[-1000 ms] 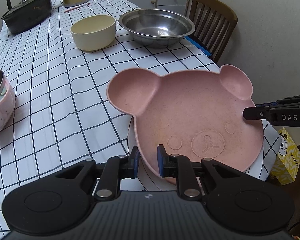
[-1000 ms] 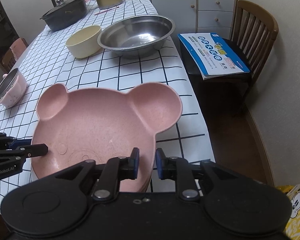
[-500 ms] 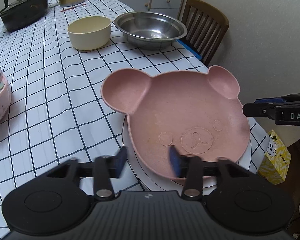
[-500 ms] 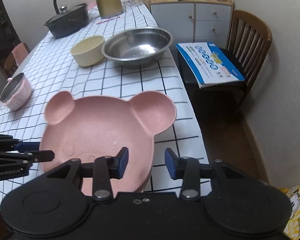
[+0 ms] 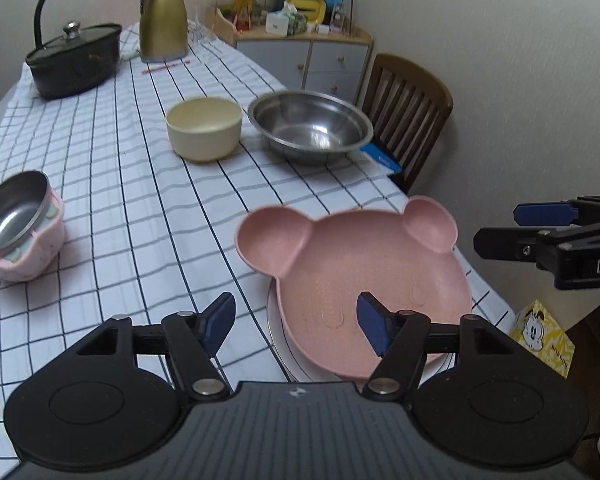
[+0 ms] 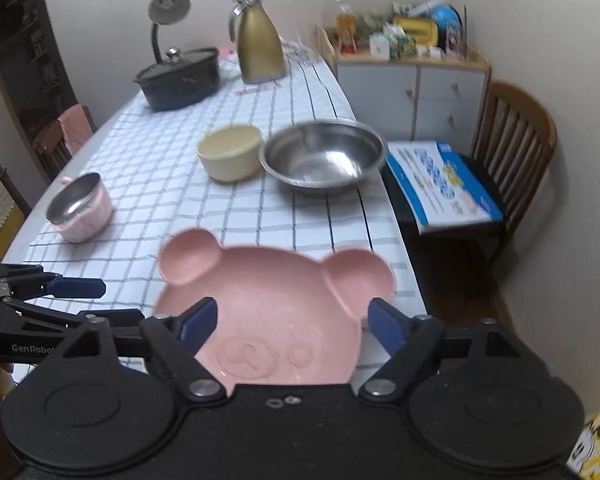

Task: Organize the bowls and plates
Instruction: 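Withdraw both grippers and move them toward the steel mixing bowl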

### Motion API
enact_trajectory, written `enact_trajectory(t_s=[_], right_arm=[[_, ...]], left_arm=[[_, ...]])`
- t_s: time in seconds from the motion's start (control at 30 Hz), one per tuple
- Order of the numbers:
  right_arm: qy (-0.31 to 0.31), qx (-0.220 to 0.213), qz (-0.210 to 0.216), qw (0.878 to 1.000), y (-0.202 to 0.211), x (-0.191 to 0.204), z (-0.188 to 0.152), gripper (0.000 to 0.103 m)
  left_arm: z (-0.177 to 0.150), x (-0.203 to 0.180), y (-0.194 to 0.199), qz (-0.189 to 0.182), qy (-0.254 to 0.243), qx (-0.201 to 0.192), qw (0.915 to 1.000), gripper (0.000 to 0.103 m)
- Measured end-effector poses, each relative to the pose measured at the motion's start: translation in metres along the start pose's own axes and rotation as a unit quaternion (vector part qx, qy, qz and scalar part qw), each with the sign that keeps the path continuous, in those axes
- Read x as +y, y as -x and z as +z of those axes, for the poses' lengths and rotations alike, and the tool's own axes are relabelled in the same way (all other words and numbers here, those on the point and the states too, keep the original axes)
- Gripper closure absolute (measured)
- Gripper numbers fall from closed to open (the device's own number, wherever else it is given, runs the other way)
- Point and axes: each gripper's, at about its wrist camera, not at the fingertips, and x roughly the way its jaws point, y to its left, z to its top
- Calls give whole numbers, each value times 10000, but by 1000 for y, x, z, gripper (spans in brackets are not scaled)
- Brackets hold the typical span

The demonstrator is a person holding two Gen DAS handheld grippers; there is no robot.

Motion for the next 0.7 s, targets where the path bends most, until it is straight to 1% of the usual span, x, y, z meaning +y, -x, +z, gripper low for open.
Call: enact_trajectory(t_s=[0.1, 0.17, 0.27, 0.43, 0.53, 0.7], right_arm=[[141, -172, -12, 9998, 9, 12, 8, 12], [196, -308, -6, 9993, 13, 18, 14, 7], [243, -412, -44, 9988, 15, 25, 24, 3], [182, -423, -142, 9988, 14, 26, 41, 3], [154, -463, -282, 9984, 14, 24, 52, 3], [41, -411, -424, 9982, 7, 12, 66, 3]], left_arm=[[7, 5, 12, -15, 68, -185, 9998, 33], [14, 7, 17, 18, 97, -326, 9994, 27], [25, 10, 21, 29, 119, -494, 9987, 27], [47, 8, 19, 46, 136, -704, 9974, 27], [61, 3, 13, 127, 157, -762, 9969, 27], [84, -5, 0, 96, 115, -755, 9970, 27]])
